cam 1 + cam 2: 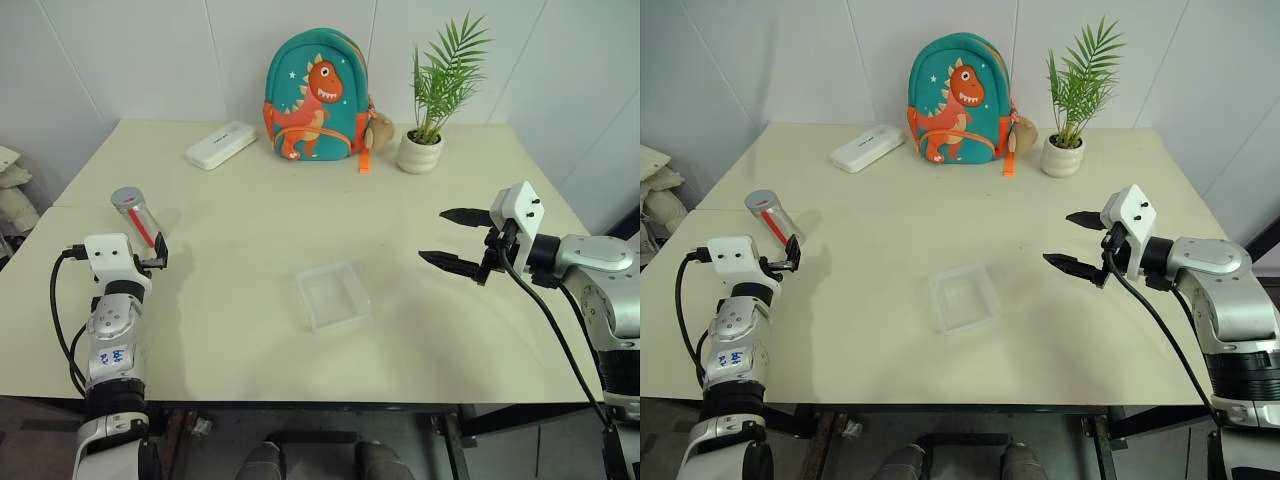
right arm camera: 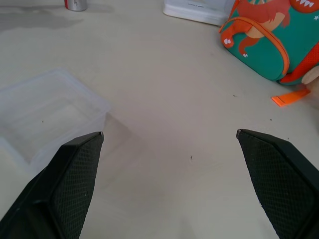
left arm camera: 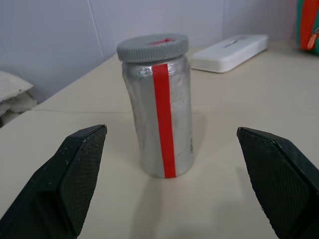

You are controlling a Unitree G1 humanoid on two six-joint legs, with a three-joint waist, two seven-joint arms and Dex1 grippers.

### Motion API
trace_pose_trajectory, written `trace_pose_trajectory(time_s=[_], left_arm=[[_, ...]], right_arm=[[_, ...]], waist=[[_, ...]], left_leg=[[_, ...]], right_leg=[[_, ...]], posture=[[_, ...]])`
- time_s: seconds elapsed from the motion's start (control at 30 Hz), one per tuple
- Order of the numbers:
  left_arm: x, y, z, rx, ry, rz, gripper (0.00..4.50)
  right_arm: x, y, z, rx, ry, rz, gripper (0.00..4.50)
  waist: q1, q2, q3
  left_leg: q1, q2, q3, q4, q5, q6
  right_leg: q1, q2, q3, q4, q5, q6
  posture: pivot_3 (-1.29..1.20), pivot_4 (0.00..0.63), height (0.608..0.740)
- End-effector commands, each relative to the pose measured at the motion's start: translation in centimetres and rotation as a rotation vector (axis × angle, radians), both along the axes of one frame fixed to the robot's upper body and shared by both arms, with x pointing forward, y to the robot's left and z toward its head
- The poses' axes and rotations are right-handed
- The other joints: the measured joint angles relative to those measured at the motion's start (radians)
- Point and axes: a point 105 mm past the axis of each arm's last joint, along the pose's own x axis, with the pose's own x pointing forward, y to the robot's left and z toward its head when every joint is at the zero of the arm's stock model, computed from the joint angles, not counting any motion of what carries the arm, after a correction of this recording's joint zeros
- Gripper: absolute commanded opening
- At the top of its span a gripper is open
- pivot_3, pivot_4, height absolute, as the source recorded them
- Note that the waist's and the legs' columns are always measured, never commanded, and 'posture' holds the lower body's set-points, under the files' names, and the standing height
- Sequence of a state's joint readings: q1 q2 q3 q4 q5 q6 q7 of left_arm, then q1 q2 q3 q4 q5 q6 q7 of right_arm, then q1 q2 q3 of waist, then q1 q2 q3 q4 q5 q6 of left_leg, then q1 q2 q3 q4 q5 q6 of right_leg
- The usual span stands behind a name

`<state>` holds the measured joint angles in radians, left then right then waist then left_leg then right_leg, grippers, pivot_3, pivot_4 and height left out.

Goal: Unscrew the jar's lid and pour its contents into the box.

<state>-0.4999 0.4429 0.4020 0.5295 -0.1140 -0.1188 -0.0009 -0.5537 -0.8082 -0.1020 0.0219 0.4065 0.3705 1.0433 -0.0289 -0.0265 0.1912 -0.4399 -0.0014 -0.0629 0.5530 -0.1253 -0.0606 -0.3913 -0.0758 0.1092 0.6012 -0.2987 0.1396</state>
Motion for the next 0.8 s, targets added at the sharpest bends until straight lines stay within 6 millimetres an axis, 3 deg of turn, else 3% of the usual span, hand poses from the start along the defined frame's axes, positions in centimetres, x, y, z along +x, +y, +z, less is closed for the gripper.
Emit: trace_pose_trajectory(time_s=[0.03,0.67,0.8], left_arm=[[0.6,0.9,2.3,0.051,-0.054,0.027,4.46],[4.5,0.6,3.2,0.017,-0.013,-0.011,4.46],[4.8,0.8,3.4,-0.013,-0.003,0.000,4.46]], right_arm=[[-0.8,0.4,1.3,0.012,-0.030,0.058,4.50],[-0.3,0.7,1.7,0.046,-0.068,0.018,4.50],[-0.2,0.6,1.8,0.046,-0.072,0.008,4.50]], waist=[[0.001,0.000,0.000],[0.000,-0.001,0.000],[0.000,-0.001,0.000]], left_leg=[[0.000,0.000,0.000,0.000,0.000,0.000],[0.000,0.000,0.000,-0.001,0.000,-0.001],[0.000,0.000,0.000,-0.001,0.000,-0.001]], right_leg=[[0.000,0.000,0.000,0.000,0.000,0.000],[0.000,0.000,0.000,0.000,0.001,0.002],[-0.001,0.001,0.000,0.000,0.006,0.012]], posture=[[0.00,0.150,0.740],[0.00,0.150,0.740],[0.00,0.150,0.740]])
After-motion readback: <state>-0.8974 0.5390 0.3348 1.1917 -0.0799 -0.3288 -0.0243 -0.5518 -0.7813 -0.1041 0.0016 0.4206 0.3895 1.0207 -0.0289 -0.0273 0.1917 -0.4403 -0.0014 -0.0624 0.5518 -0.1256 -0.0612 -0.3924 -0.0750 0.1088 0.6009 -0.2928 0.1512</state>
